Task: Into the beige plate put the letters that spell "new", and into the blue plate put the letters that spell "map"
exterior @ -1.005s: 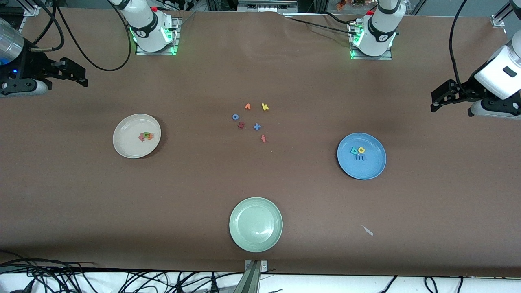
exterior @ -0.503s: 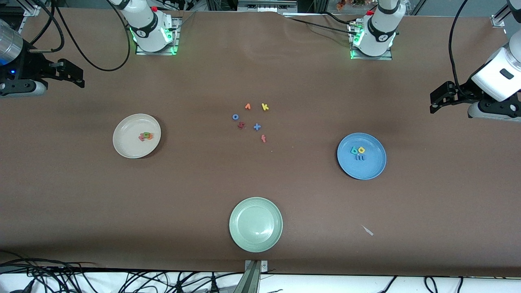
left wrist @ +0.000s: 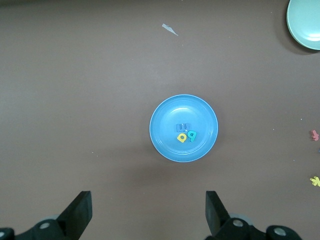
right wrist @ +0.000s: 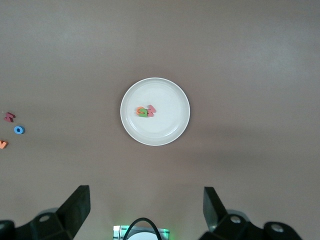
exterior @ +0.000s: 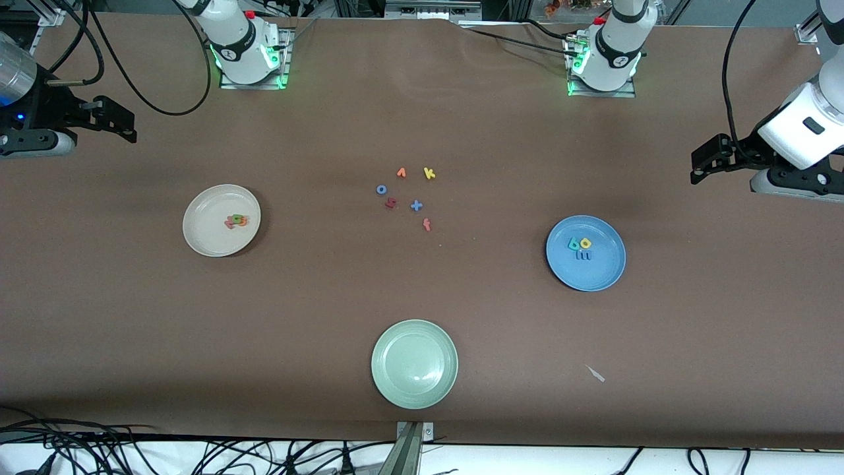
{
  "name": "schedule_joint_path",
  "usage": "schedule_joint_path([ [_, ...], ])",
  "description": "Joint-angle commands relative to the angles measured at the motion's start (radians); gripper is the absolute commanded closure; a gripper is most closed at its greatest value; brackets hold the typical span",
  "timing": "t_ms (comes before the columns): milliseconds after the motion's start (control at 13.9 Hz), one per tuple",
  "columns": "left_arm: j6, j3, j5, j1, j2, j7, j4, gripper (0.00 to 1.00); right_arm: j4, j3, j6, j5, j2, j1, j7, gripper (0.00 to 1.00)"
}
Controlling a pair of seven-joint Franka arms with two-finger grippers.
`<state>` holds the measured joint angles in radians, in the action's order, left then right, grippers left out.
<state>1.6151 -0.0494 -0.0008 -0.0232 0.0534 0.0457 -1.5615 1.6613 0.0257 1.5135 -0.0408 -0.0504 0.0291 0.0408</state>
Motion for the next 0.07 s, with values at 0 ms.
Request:
schedule_joint_path([
  [0,-0.012,-0.006,-0.011,0.008,-0.003,0.014,0.005,0.0,0.014,0.011,0.008,-0.014,-0.016,-0.009,-0.004,0.0],
])
